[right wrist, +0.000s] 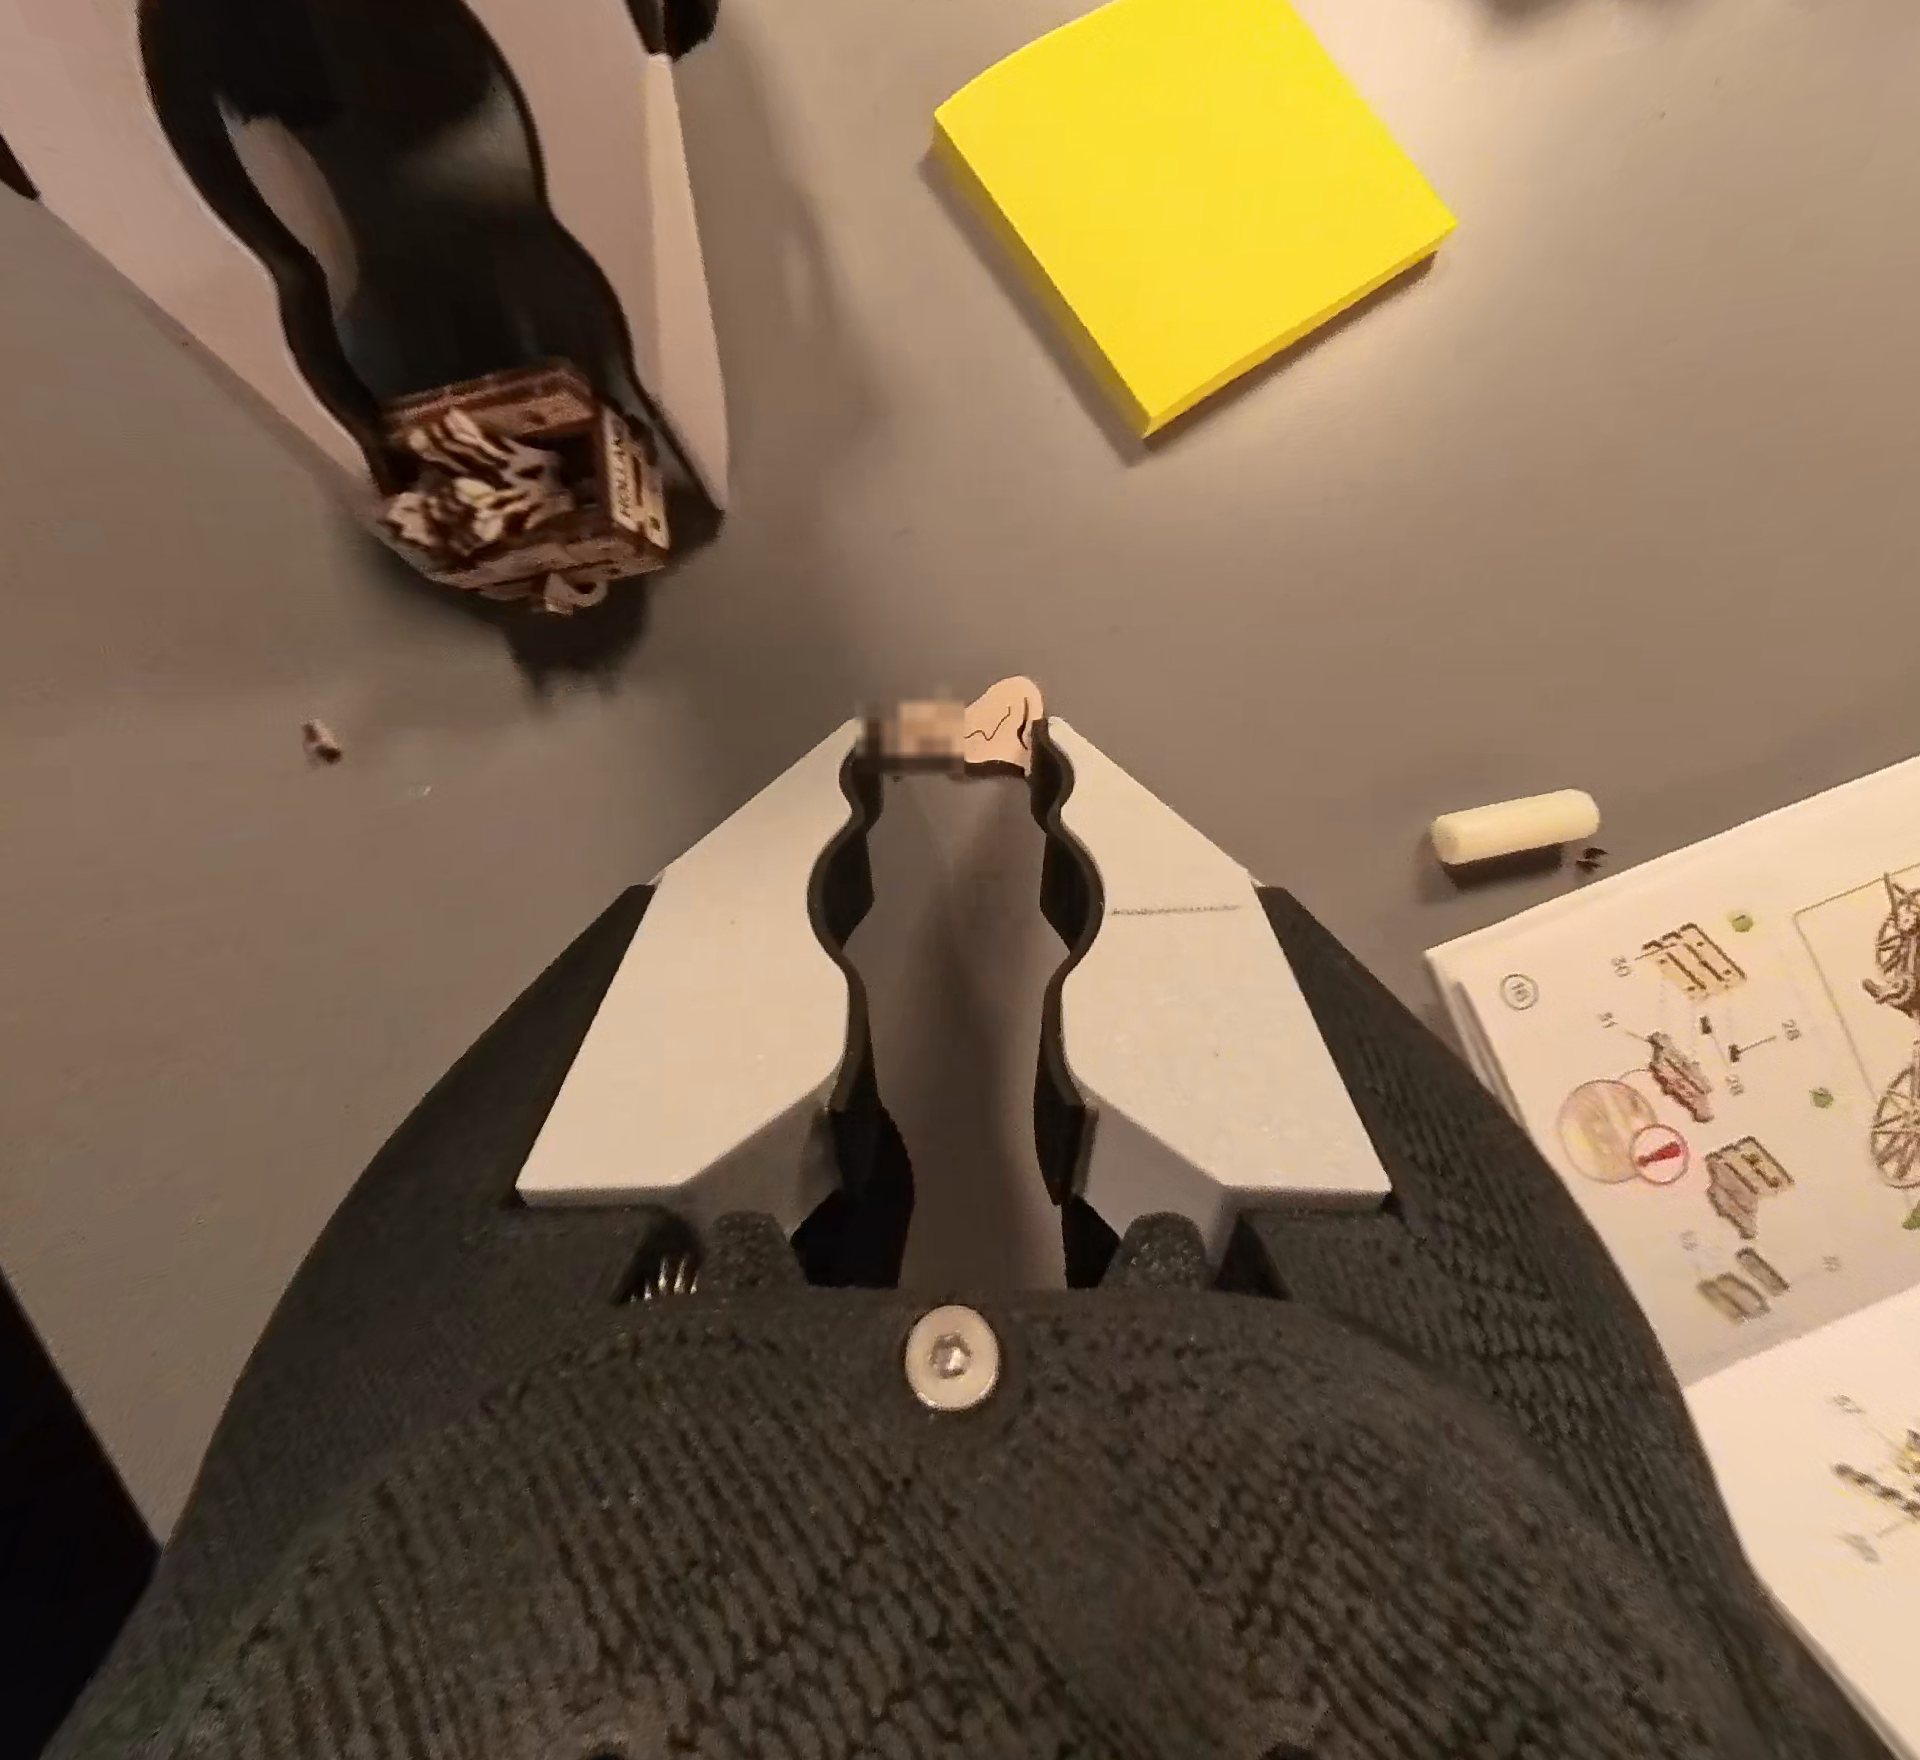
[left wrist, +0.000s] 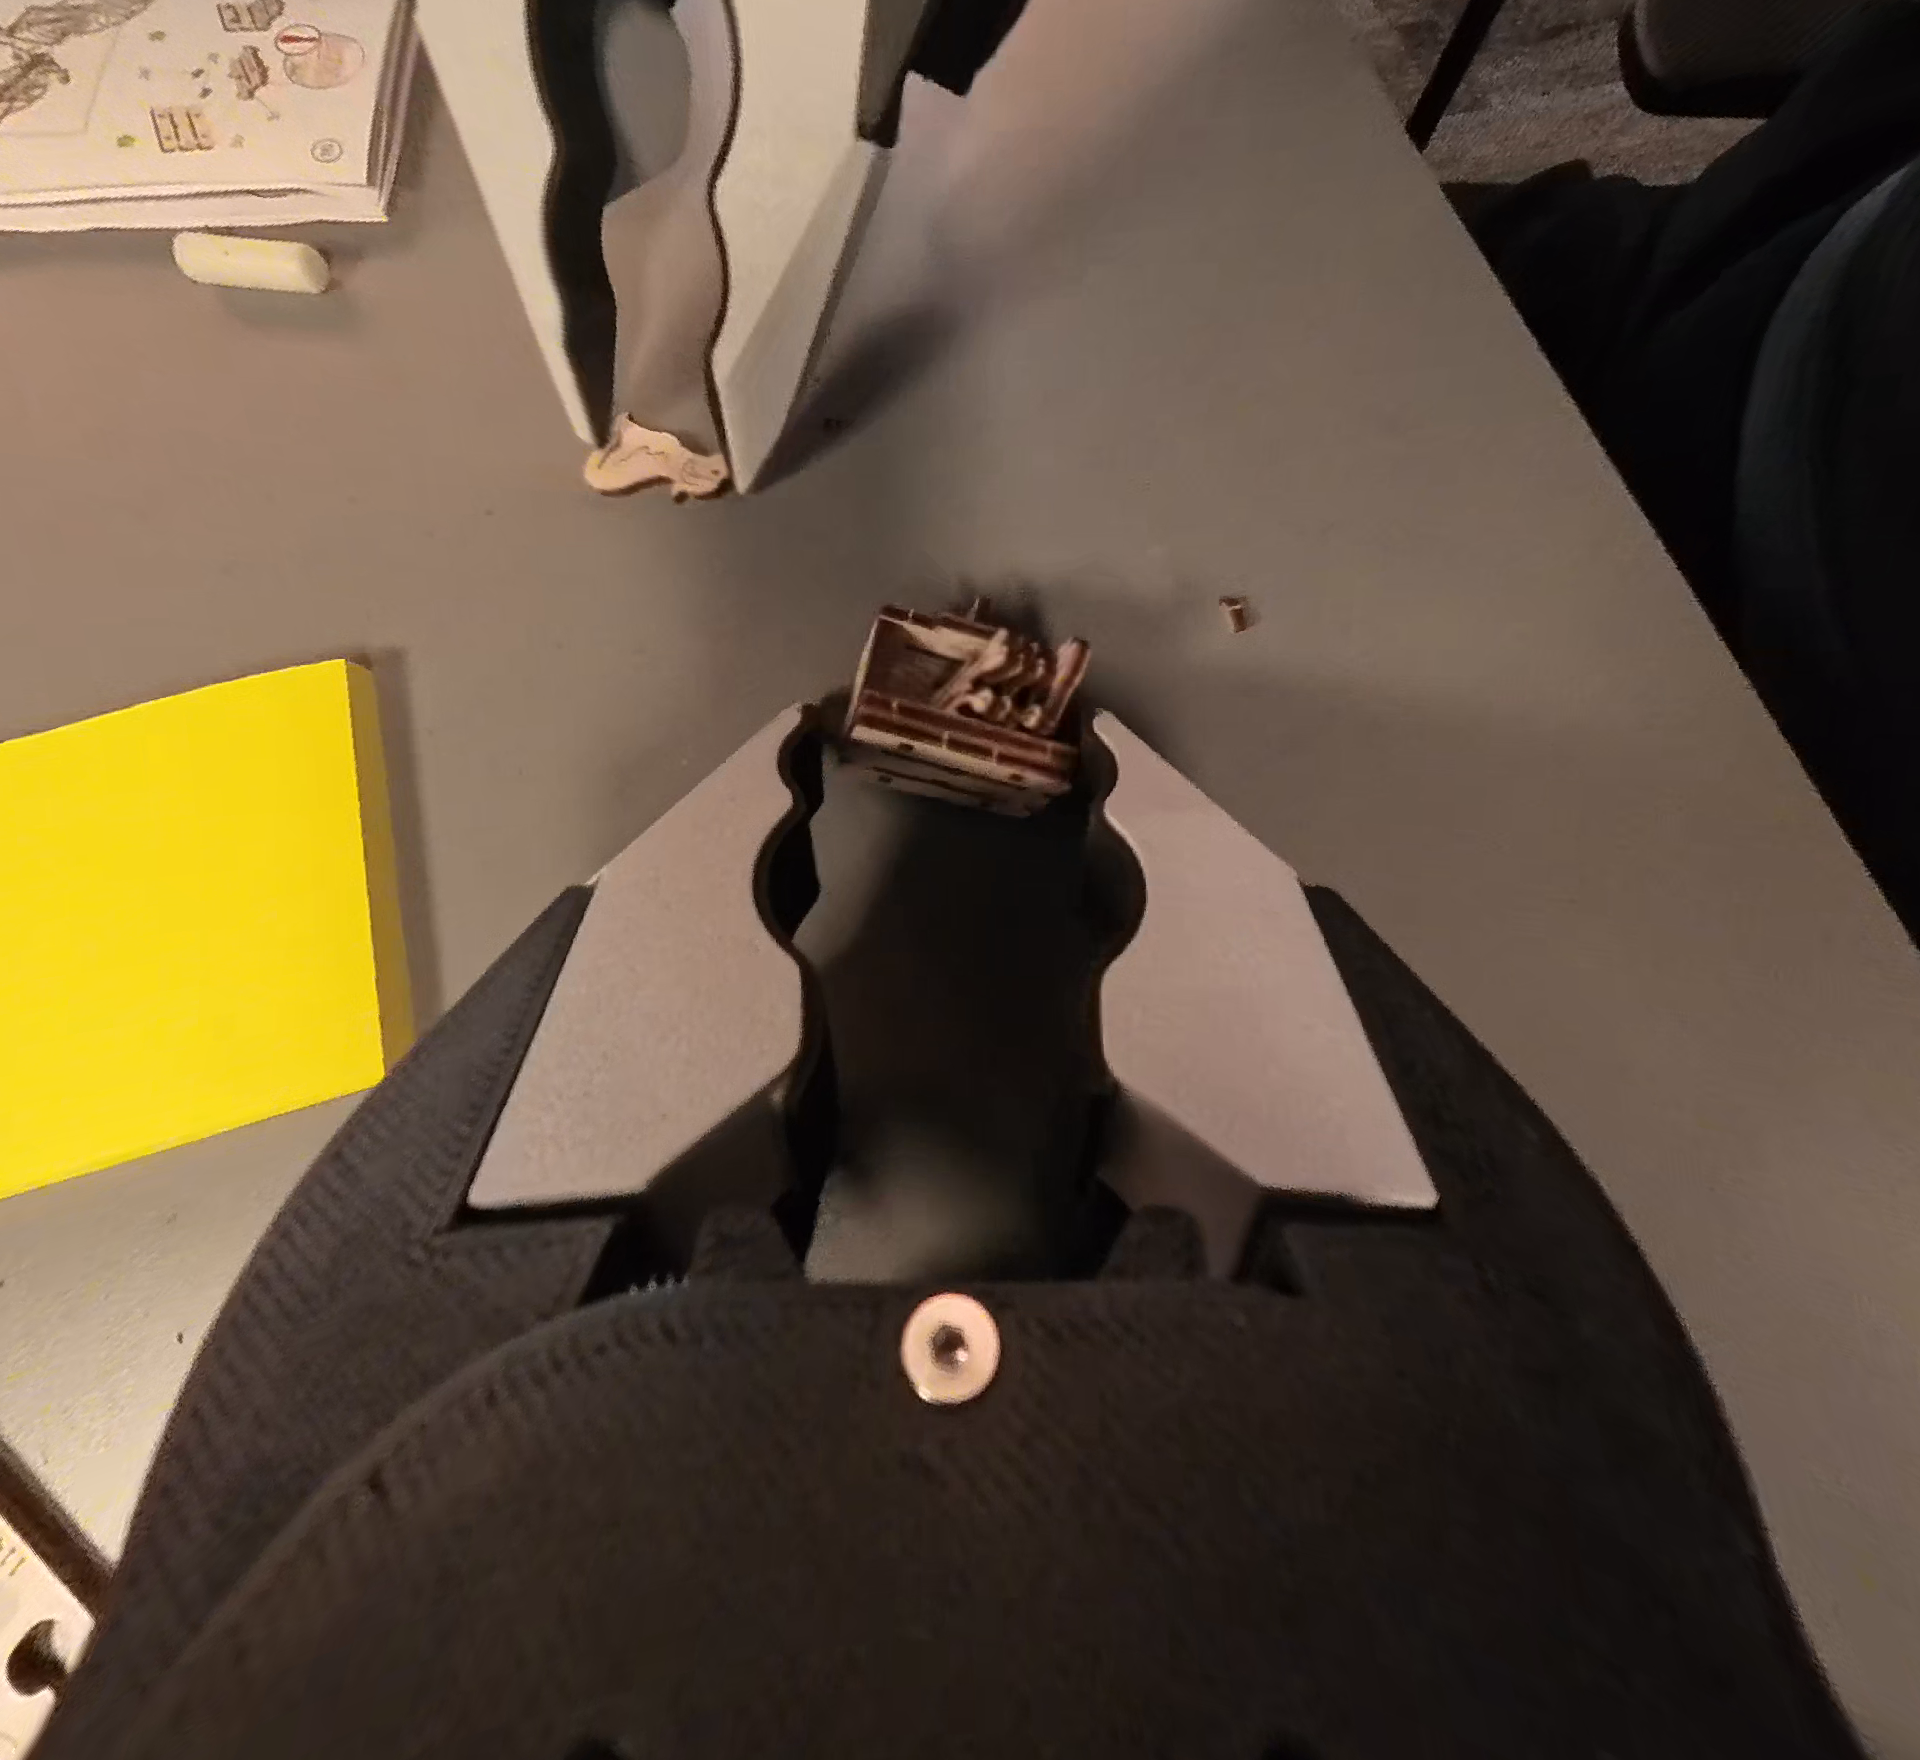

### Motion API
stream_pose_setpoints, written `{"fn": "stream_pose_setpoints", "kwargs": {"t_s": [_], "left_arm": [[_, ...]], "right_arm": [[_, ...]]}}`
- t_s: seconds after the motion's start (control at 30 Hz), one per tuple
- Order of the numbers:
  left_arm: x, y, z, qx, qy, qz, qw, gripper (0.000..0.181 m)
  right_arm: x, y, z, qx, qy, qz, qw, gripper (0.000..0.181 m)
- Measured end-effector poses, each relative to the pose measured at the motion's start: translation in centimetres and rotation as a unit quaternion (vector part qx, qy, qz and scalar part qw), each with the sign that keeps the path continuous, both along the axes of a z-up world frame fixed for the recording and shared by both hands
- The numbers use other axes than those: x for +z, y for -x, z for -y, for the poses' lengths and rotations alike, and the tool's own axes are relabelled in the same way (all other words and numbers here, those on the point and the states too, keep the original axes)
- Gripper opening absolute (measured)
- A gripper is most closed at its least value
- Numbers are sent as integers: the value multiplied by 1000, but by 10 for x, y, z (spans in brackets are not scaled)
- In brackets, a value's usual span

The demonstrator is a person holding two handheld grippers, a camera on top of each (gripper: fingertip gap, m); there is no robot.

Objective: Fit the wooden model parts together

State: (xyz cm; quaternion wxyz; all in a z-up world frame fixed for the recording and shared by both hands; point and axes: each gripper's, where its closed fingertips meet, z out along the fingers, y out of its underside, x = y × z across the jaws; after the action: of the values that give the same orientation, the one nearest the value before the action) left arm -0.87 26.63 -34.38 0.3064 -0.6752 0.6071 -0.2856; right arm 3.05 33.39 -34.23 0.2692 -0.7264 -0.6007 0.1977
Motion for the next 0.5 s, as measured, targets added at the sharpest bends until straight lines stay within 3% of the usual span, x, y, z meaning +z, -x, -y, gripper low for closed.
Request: {"fn": "stream_pose_setpoints", "kwargs": {"t_s": [0.17,0.37,0.5], "left_arm": [[-1,0,1,4,2,-1,1000,55],[-1,12,4,45,1,-4,999,79],[27,20,16,104,-44,56,992,78]], "right_arm": [[0,-2,13,-15,-3,-14,1000,26],[3,-15,31,-48,14,-44,998,26],[24,-18,54,-65,48,-129,988,26]]}}
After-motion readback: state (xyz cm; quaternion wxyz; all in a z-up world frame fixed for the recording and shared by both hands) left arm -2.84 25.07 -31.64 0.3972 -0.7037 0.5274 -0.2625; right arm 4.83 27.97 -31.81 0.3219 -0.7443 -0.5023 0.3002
